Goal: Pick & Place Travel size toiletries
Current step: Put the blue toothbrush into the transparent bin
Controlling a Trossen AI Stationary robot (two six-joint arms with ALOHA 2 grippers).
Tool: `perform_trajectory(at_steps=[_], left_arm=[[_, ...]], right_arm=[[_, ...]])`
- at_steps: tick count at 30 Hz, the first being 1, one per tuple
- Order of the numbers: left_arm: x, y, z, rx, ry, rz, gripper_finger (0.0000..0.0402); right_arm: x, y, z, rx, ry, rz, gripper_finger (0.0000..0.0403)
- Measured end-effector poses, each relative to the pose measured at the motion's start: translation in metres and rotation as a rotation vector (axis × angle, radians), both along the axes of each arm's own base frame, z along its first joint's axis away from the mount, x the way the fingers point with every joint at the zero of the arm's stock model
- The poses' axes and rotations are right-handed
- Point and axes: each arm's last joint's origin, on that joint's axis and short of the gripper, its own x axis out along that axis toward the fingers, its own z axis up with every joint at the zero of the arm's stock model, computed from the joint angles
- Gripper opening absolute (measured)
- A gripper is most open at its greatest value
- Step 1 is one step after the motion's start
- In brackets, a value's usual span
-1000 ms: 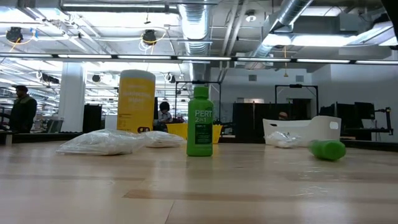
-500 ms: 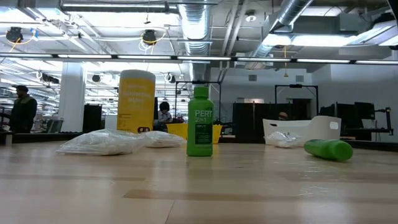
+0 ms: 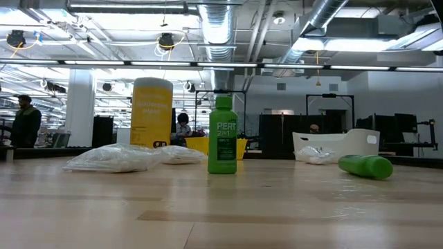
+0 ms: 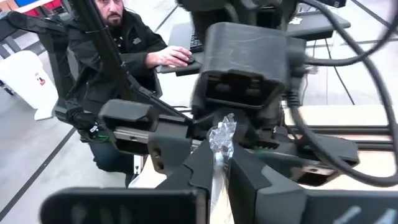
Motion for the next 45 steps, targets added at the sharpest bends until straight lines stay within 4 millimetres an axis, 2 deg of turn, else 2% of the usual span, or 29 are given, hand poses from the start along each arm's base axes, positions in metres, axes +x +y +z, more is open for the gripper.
perform_trajectory(at_steps=[5,7,12,14,17,22,27,31,36,41,45], left_arm=[[-0.003,0.001,0.003,-0.005,-0.017,0.006,0.0039],[-0.003,0.001,0.003,-0.004,-0.012,0.006,0.0013],[-0.003,0.001,0.003,-0.005,-0.012,0.007,0.0011],[-0.003,0.001,0.003,-0.005,-0.012,0.006,0.0007],[-0.003,-0.002,0.002,-0.005,-0.005,-0.005,0.0009],[-0.007,-0.01,-0.007,-0.035,0.082,-0.04,0.0007],[-0.022,-0.027,-0.034,-0.151,0.387,-0.126,0.001],[-0.037,-0.043,-0.052,-0.191,0.612,-0.189,0.0007],[-0.056,-0.065,-0.064,-0.186,0.784,-0.318,0.0011],[-0.069,-0.082,-0.08,-0.133,0.942,-0.34,0.0009],[-0.068,-0.101,-0.099,-0.062,1.056,-0.412,0.0011]], right_arm=[[0.0,-0.003,0.0,0.0,0.0,-0.007,0.0025],[0.0,-0.005,0.0,-0.011,-0.002,-0.008,0.0021],[0.0,-0.006,0.0,-0.048,-0.013,0.008,0.0031],[-0.001,-0.006,0.001,-0.096,-0.024,0.025,0.005],[-0.016,-0.009,0.013,-0.165,-0.045,0.044,0.0088],[-0.06,-0.02,0.046,-0.185,-0.082,0.022,0.0151],[-0.11,-0.025,0.07,-0.174,-0.065,0.004,0.0186],[-0.141,-0.025,0.084,-0.14,-0.071,-0.007,0.0187],[-0.161,-0.026,0.092,-0.134,-0.086,-0.011,0.017],[-0.165,-0.026,0.091,-0.134,-0.064,-0.009,0.0151],[-0.161,-0.026,0.087,-0.135,-0.036,-0.009,0.0137]])
